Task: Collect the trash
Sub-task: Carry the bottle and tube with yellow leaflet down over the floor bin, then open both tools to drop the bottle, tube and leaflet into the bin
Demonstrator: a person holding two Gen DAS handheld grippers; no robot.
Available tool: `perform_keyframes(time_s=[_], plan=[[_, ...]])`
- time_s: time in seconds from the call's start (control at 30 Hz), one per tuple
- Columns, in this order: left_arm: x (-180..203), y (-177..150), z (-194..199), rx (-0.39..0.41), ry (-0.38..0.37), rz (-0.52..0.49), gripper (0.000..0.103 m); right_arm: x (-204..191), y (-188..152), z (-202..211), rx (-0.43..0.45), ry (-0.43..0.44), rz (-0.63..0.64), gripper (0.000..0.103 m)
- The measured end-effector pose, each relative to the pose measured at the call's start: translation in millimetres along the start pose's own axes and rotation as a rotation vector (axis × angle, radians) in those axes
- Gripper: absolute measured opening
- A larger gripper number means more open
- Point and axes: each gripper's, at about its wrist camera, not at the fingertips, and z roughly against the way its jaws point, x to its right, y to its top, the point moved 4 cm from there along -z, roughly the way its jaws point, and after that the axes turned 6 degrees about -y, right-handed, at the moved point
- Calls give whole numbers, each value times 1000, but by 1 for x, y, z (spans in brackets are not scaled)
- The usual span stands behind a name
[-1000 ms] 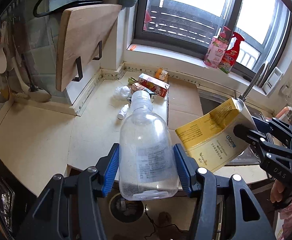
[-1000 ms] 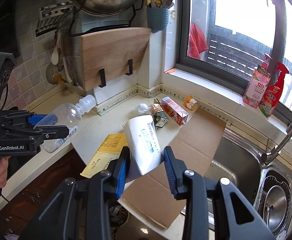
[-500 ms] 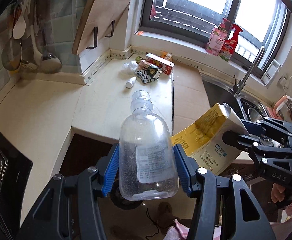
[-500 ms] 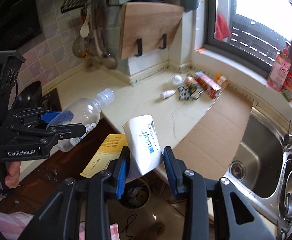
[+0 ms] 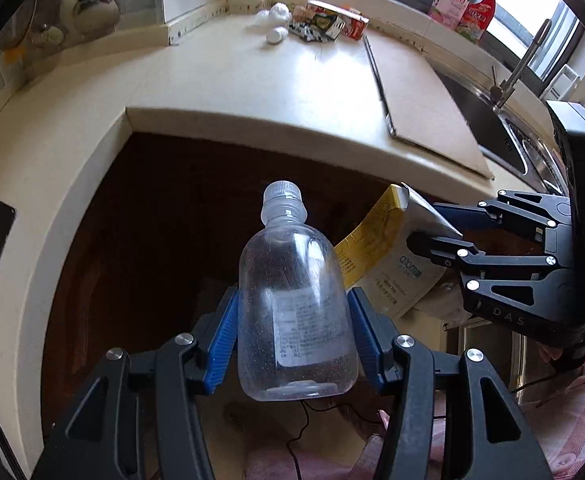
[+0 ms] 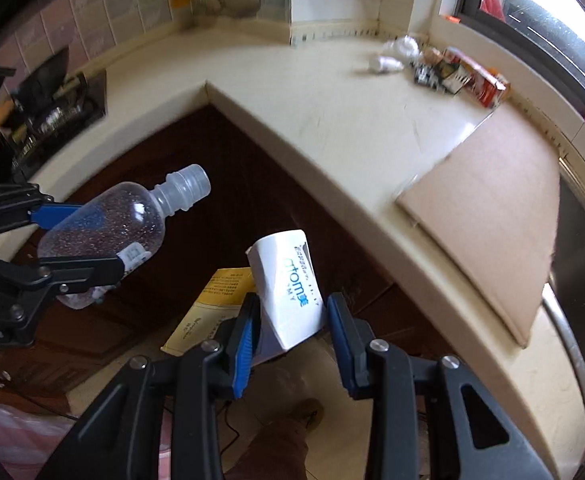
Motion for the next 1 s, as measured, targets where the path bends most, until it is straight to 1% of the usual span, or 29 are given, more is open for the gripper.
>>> perform_keyframes(time_s=[0.13,0.27,0.43,0.67,0.8,1.0], plan=[[-17,-24,-36,-50,-4,35,52,-14,-22,-44,-67,0,-4,35],[-36,-44,-76,-70,-10,83,52,-27,-41,-83,-96,-16,-12,35],[-62,-66,-133,-81,4,119,52,-38,-59,-136,-111,-44,-22,35],[-98,-102,-225,-114,16,160,52,-53,-86,-215,-121,-87,-4,35],[-115,-120,-276,-132,30,163,52,-66,-101,-259,-142,-87,12,35],[-138,-142,-334,-155,42,171,52,-77,-114,-311,-152,-89,29,35]])
